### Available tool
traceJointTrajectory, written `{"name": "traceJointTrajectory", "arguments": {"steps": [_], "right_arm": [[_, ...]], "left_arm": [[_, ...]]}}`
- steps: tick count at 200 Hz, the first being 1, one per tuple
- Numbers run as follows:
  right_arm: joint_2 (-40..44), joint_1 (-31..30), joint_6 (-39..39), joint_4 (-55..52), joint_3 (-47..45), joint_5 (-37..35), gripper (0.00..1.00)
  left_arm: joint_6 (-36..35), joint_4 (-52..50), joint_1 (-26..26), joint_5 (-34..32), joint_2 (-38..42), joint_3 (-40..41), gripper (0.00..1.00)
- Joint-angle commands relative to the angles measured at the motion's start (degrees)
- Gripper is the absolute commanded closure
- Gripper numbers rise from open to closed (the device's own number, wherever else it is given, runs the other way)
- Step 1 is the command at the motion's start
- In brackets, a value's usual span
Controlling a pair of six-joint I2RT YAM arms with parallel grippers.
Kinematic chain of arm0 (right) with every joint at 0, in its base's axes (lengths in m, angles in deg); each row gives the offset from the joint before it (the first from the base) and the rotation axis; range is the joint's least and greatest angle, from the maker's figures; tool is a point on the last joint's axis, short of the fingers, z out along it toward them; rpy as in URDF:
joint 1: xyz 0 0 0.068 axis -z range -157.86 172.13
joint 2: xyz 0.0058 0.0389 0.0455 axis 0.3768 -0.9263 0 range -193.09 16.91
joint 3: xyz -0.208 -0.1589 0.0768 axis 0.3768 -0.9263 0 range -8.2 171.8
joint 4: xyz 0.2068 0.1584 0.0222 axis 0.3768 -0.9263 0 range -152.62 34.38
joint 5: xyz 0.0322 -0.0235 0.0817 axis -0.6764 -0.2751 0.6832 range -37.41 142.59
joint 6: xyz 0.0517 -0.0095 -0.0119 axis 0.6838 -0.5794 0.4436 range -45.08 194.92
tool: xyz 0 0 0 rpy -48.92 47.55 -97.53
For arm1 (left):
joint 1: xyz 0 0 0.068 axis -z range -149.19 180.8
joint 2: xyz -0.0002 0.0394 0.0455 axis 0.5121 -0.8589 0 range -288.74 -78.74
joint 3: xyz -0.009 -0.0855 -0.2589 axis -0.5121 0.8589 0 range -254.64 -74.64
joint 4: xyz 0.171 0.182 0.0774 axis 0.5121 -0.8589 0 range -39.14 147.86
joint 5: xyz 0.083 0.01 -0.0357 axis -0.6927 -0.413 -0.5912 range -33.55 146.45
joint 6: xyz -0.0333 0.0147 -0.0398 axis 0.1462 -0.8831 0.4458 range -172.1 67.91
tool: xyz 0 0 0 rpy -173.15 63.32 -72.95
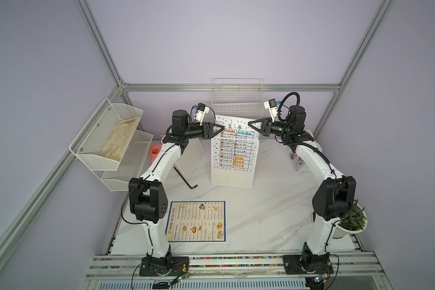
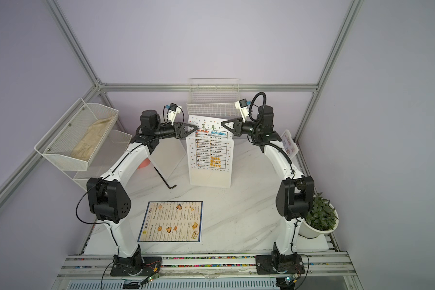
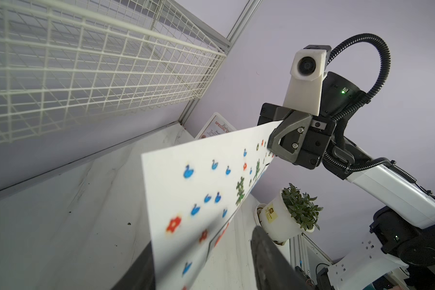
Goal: Insert the menus into the narrow rack
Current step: Insert the menu into the narrow rack.
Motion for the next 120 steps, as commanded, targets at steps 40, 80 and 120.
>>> {"name": "traceJointTrajectory", "arguments": {"steps": [40,80,120], "right_arm": [[0.0,-0.4,-0.9,2.1,-2.6,1.8,0.99],[-0.3,-0.4,-0.9,2.5,-3.2,1.4,0.98],[-0.5,-0.4,-0.2,3.1,-3.2,1.8,0.96]], "left_arm": [[-1.9,1.6,-0.4,0.2,3.4,2.3,0.47],[-1.9,1.9,-0.4,0.4,3.8,3.0,0.43],[-2.1,2.4,-0.4,0.5,4.6,4.3,0.47]]}}
